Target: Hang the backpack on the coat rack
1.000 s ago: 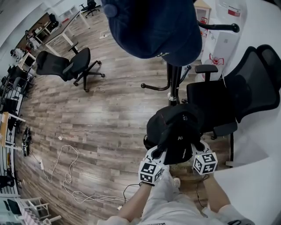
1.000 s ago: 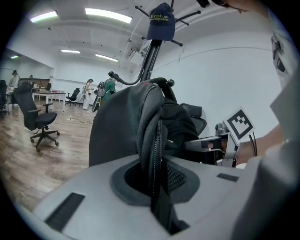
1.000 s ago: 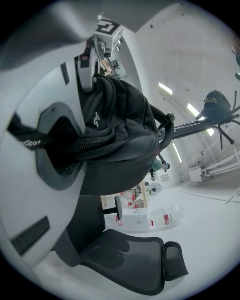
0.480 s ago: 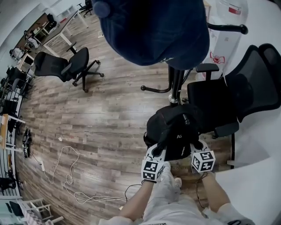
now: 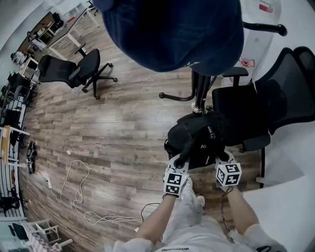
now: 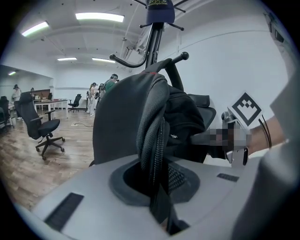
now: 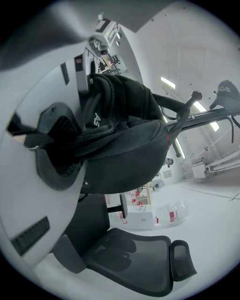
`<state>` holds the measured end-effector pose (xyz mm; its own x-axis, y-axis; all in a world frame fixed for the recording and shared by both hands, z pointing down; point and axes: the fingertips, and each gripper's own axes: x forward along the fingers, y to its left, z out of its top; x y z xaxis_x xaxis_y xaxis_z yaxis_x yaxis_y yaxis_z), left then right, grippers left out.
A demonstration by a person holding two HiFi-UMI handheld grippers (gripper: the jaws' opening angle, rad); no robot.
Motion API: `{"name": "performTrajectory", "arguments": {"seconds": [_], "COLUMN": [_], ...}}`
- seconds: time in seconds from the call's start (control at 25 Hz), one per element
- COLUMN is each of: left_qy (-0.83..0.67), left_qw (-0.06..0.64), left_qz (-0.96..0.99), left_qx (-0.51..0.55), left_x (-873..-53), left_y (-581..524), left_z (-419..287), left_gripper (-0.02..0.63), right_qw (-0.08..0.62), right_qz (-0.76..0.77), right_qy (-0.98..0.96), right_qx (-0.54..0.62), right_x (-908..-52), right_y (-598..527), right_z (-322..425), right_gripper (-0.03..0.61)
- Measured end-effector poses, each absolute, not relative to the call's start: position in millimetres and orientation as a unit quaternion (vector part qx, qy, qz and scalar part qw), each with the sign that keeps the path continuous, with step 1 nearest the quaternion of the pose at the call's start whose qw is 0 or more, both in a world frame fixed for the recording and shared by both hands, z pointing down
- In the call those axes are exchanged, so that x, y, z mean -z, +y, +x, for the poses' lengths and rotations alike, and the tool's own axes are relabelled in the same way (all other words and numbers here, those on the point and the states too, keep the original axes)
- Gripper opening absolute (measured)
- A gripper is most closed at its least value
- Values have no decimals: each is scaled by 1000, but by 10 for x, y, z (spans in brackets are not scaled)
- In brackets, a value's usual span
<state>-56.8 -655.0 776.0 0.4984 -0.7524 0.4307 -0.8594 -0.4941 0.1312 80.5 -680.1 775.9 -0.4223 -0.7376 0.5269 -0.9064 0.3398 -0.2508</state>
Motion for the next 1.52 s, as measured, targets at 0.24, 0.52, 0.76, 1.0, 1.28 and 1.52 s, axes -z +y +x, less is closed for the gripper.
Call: {"name": "performTrajectory", "arguments": {"seconds": [0.24, 0.52, 0.76, 1.0, 1.28, 1.52], "left_qy": [-467, -459, -470, -496, -523, -535], "left_qw": [176, 158, 146, 145, 130, 129], "left_qz": [849, 854, 853, 838, 830, 829], "left_qx": [-174, -185, -172, -174, -140, -101], "left_x": [-7905, -7945, -7929, -7867, -7397, -6812], "left_y": [-6604, -6620, -6567, -6333, -5928, -5375], "left_z": [-531, -448, -482, -570, -451, -281], "left_gripper": [39, 84, 137, 147, 110, 24], "right_qw": [185, 218, 215, 214, 164, 120], "right_qz": [501, 493, 487, 493, 508, 506], "right_qy": [-807, -810, -815, -811, -818, -832], "right_qx": [-253, -230, -228, -233, -215, -196], "right_x": [-7888, -7960, -7939, -7900, -7445, -6803], "right_y": [-6865, -6874, -6773, -6441, -5898, -5333], "right_z": [818, 832, 846, 1022, 1207, 1362], "right_gripper": [32, 34, 114, 133, 42, 31]}}
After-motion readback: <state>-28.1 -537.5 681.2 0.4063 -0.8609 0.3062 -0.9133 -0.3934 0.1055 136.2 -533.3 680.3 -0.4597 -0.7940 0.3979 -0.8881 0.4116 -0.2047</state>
